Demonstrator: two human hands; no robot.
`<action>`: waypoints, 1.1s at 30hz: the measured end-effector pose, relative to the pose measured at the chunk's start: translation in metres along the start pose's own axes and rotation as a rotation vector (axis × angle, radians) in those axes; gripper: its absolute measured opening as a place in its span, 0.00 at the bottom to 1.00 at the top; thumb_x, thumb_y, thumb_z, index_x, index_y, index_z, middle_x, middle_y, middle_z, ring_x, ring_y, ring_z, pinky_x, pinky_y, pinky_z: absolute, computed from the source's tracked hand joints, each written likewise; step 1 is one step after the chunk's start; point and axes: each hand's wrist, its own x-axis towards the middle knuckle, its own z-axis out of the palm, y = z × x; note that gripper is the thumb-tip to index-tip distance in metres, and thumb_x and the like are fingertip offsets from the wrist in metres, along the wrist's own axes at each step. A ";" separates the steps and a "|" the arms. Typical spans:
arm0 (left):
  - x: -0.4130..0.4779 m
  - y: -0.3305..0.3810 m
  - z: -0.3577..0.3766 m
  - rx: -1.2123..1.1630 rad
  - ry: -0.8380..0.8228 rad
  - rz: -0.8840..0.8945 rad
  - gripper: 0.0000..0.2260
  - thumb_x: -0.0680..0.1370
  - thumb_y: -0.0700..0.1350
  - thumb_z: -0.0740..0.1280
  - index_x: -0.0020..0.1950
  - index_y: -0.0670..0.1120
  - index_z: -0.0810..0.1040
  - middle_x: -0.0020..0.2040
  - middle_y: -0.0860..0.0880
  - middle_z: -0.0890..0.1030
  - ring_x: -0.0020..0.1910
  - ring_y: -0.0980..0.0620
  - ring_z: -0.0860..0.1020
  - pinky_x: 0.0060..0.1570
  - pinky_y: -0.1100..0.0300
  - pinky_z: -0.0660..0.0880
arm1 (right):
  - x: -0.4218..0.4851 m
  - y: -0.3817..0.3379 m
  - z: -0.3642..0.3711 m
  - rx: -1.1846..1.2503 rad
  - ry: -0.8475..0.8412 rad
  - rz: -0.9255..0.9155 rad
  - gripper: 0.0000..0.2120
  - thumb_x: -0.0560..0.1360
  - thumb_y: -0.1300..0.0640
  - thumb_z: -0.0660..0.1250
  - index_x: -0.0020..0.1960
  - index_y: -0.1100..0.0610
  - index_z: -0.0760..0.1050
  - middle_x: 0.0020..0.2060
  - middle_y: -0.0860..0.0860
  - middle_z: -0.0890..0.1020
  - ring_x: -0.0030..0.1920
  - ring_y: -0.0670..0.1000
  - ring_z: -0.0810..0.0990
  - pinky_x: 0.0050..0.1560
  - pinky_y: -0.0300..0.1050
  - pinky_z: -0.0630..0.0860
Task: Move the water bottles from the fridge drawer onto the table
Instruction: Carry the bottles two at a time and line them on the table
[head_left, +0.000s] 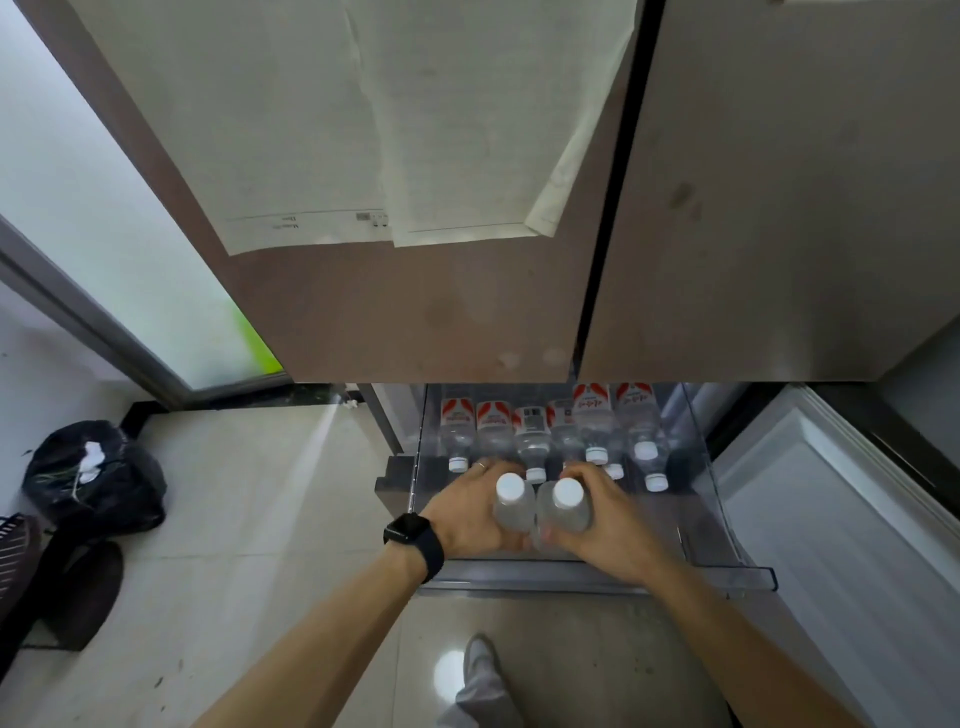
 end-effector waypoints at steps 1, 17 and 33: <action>-0.002 -0.001 0.003 -0.081 0.007 -0.007 0.33 0.70 0.59 0.77 0.71 0.52 0.69 0.68 0.51 0.75 0.67 0.49 0.71 0.66 0.58 0.68 | 0.003 0.000 0.003 -0.001 -0.034 0.013 0.32 0.63 0.43 0.80 0.62 0.47 0.70 0.58 0.43 0.76 0.57 0.46 0.77 0.56 0.46 0.77; 0.007 -0.002 0.004 -0.135 0.059 -0.083 0.24 0.69 0.55 0.76 0.61 0.55 0.72 0.55 0.54 0.81 0.51 0.51 0.79 0.52 0.51 0.79 | 0.012 0.001 0.007 -0.111 0.024 0.065 0.25 0.65 0.48 0.80 0.56 0.43 0.71 0.42 0.37 0.77 0.44 0.38 0.78 0.42 0.23 0.68; -0.192 0.024 -0.100 -0.188 0.663 -0.302 0.28 0.65 0.61 0.78 0.61 0.60 0.70 0.49 0.61 0.80 0.47 0.61 0.78 0.49 0.62 0.77 | -0.032 -0.149 -0.002 0.007 0.001 -0.436 0.29 0.58 0.41 0.80 0.55 0.34 0.71 0.48 0.28 0.78 0.47 0.31 0.77 0.33 0.26 0.74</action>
